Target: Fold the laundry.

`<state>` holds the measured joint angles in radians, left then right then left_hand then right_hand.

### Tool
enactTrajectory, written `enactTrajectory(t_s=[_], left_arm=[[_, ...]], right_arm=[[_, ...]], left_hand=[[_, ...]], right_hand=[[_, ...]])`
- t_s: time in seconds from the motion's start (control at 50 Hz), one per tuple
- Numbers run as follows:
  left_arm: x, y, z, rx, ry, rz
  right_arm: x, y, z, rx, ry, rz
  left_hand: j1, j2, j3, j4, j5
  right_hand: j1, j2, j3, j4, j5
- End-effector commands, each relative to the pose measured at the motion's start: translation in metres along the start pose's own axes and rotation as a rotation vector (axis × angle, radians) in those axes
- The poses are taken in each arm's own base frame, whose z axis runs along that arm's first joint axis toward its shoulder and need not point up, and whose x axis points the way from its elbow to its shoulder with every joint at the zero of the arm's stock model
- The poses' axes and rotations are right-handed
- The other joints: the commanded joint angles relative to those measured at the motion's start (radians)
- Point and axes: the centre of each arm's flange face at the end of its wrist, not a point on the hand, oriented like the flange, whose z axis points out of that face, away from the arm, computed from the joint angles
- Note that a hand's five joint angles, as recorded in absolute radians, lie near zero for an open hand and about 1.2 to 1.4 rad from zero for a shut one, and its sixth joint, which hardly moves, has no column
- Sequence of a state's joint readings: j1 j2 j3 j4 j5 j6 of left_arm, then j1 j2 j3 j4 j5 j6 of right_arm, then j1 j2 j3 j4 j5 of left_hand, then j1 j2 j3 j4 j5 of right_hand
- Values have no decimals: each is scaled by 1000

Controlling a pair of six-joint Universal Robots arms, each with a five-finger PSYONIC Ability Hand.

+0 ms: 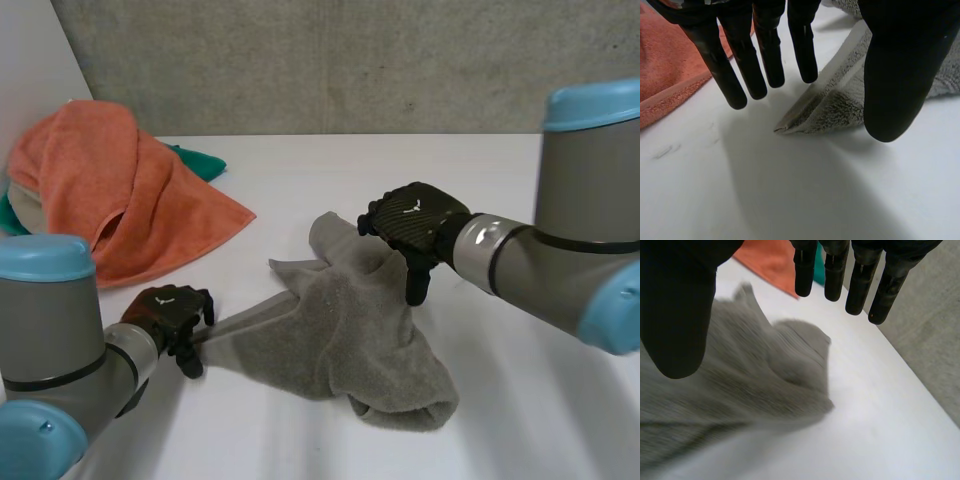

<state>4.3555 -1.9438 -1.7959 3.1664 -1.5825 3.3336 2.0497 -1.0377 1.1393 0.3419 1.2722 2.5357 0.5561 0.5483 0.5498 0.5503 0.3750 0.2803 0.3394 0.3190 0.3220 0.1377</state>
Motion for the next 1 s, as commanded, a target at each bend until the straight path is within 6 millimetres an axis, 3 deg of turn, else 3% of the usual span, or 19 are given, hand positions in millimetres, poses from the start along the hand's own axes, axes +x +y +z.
enactTrajectory(t_s=[0.02,0.24,0.32,0.38,0.4,0.42,0.56,0.62,0.64,0.72,0.74,0.8,0.82,0.88,0.9,0.96,1.0], left_arm=[[4,3,9,-10,8,21],[8,1,12,-4,18,31],[9,-2,13,13,19,33],[8,-8,15,33,15,40],[8,-10,16,40,14,42],[8,-12,17,48,13,44],[4,-35,35,118,-8,82],[-1,-63,43,207,-31,95],[-2,-72,44,238,-38,93],[-13,-130,45,452,-87,87],[-18,-157,41,559,-115,81],[-25,-198,32,740,-160,73],[-31,-225,21,867,-193,63],[-38,-257,0,1037,-246,44],[-41,-273,-15,1131,-277,33],[-43,-291,-41,1262,-305,14],[-41,-292,-47,1282,-302,14]], right_arm=[[3,23,44,0,57,-124],[1,52,79,-21,46,-283],[-2,63,88,-33,27,-280],[-5,69,95,-28,8,-277],[-5,70,98,-24,8,-276],[-4,70,99,-19,14,-275],[23,50,106,84,135,-208],[45,39,106,145,224,-153],[62,27,104,198,305,-129],[102,-9,93,347,523,-99],[110,-19,89,384,566,-99],[138,-56,68,531,722,-99],[143,-65,62,566,751,-101],[157,-98,33,688,832,-89],[158,-104,26,712,838,-83],[161,-121,1,775,845,-48],[164,-123,-10,781,843,-41]], left_hand=[[221,229,227,227,227],[582,590,588,588,588],[840,848,846,846,846],[840,848,846,846,847],[840,848,846,846,847],[840,848,846,846,847],[840,848,846,846,847],[840,848,846,846,847],[840,848,846,846,847],[840,848,846,846,847],[840,848,846,846,847],[840,848,846,846,847],[840,848,846,846,847],[840,848,846,846,847],[840,848,846,846,847],[840,848,846,846,847],[840,848,846,846,847]], right_hand=[[19,-40,-20,-23,-13],[121,62,83,80,90],[327,268,288,285,295],[678,619,640,637,646],[967,908,929,926,935],[1107,1048,1068,1065,1075],[1116,1057,1077,1074,1084],[1116,1057,1077,1074,1084],[1116,1057,1077,1074,1084],[1116,1057,1077,1074,1084],[1116,1057,1077,1074,1084],[1116,1057,1077,1074,1084],[1116,1057,1077,1074,1084],[1116,1057,1077,1074,1084],[1116,1057,1077,1074,1084],[1116,1057,1077,1074,1084],[1116,1057,1077,1074,1084]])
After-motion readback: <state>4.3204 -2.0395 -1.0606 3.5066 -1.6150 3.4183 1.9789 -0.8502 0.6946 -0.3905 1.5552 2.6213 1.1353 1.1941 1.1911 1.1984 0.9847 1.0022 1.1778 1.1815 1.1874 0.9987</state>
